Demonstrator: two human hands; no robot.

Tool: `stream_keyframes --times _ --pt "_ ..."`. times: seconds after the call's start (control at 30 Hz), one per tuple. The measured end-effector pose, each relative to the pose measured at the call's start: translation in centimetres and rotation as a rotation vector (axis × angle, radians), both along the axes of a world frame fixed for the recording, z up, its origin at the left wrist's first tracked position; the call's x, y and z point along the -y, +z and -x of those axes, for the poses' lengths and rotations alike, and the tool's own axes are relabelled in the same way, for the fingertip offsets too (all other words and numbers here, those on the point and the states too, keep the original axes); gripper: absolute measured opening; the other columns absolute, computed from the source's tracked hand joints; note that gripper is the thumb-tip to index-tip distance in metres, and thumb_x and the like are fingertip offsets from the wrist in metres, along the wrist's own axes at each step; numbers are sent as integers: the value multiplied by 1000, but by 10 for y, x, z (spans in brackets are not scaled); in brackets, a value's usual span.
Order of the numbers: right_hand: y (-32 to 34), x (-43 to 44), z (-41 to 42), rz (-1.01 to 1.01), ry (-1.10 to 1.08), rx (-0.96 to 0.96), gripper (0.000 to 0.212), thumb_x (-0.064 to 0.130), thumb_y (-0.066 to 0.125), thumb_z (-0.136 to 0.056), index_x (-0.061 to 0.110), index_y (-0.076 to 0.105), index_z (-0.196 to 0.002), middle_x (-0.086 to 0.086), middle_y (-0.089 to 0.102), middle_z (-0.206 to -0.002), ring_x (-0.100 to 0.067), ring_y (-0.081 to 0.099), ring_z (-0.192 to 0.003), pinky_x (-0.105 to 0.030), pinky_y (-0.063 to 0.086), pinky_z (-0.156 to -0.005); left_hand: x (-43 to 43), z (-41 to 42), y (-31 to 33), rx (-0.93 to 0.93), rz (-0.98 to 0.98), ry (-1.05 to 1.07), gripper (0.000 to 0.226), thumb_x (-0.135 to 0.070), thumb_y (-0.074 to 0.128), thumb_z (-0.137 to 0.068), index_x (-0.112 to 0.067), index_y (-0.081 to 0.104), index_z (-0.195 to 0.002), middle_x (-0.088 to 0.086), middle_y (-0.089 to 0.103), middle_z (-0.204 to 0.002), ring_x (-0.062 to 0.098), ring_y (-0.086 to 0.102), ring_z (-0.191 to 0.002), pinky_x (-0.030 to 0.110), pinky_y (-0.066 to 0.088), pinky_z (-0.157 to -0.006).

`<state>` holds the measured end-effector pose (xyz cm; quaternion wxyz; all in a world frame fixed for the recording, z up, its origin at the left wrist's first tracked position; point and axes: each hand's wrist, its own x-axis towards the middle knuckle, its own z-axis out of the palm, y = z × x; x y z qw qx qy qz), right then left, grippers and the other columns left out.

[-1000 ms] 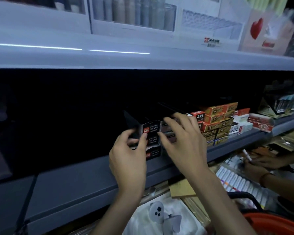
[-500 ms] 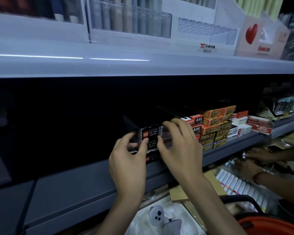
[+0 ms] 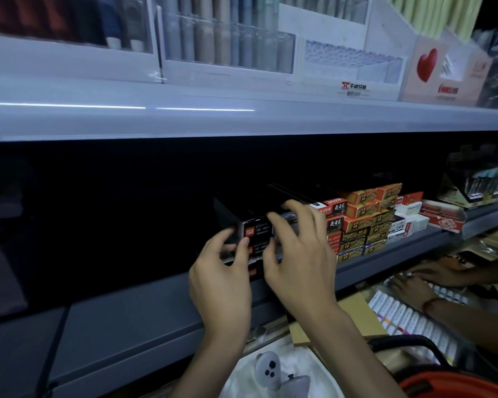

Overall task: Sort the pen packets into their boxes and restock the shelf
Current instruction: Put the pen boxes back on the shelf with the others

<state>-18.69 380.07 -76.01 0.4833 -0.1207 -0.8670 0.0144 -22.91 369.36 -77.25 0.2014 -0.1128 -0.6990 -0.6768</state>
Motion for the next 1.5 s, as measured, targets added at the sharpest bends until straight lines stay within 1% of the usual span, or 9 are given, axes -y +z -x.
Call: stream_keyframes --times 0.27,0.53,0.67,0.83,0.97,1.17,1.27,1.37,1.5 --pt "0 0 -3 32 48 -34 40 13 69 -84 17 69 -124 -3 58 -134 -27 51 -132 -27 52 -61 2 -3 0 4 -8 -19 25 -36 76 -92 -36 73 -117 -17 73 -86 -1 69 -85 36 60 -80" --pt "-1 -1 -2 60 63 -40 43 11 70 -85 17 69 -128 0 62 -130 -21 56 -127 -21 47 -68 3 -4 4 3 0 -23 25 -35 77 -90 -35 73 -114 -18 73 -84 -5 68 -82 32 59 -77" --pt "-1 -3 -3 62 68 -45 43 10 70 -86 18 69 -128 1 62 -129 -20 57 -127 -21 46 -65 4 -5 4 1 -5 -46 23 -35 77 -90 -36 73 -113 -16 73 -85 -12 66 -79 26 56 -74" --pt "0 -4 -4 53 78 -58 43 9 71 -86 17 69 -129 1 63 -129 -19 56 -127 -23 52 -66 7 -4 2 -8 0 -62 23 -35 77 -89 -40 72 -111 -15 73 -92 -5 68 -88 31 59 -79" --pt "-1 -6 -5 57 78 -47 43 11 69 -87 19 69 -129 2 62 -130 -17 56 -125 -25 54 -65 6 -6 3 -22 6 -64 24 -31 77 -90 -37 72 -112 -14 73 -93 -8 68 -83 34 60 -80" --pt "-1 -6 -6 53 76 -31 43 11 69 -88 19 68 -130 2 62 -131 -17 56 -126 -23 52 -66 8 -6 2 -24 39 -64 25 -33 76 -89 -42 69 -112 -16 73 -92 -2 68 -92 40 60 -82" --pt "1 -6 -8 57 69 -18 43 11 69 -87 19 68 -130 3 62 -130 -16 56 -124 -21 48 -65 10 -3 0 -27 89 -82 26 -35 75 -90 -44 68 -113 -15 73 -92 -2 69 -90 41 61 -80" --pt "2 -5 -10 55 60 -14 44 12 70 -87 19 68 -130 3 62 -130 -16 57 -124 -19 45 -65 15 2 -1 -49 151 -105 29 -32 77 -88 -40 68 -115 -18 73 -97 -2 70 -87 40 61 -81" --pt "2 1 -15 94 70 -10 46 12 67 -88 21 66 -133 4 60 -132 -16 55 -125 -26 55 -67 25 6 5 -50 252 -173 38 -28 80 -86 -34 68 -121 -21 70 -102 -2 68 -89 36 61 -82"
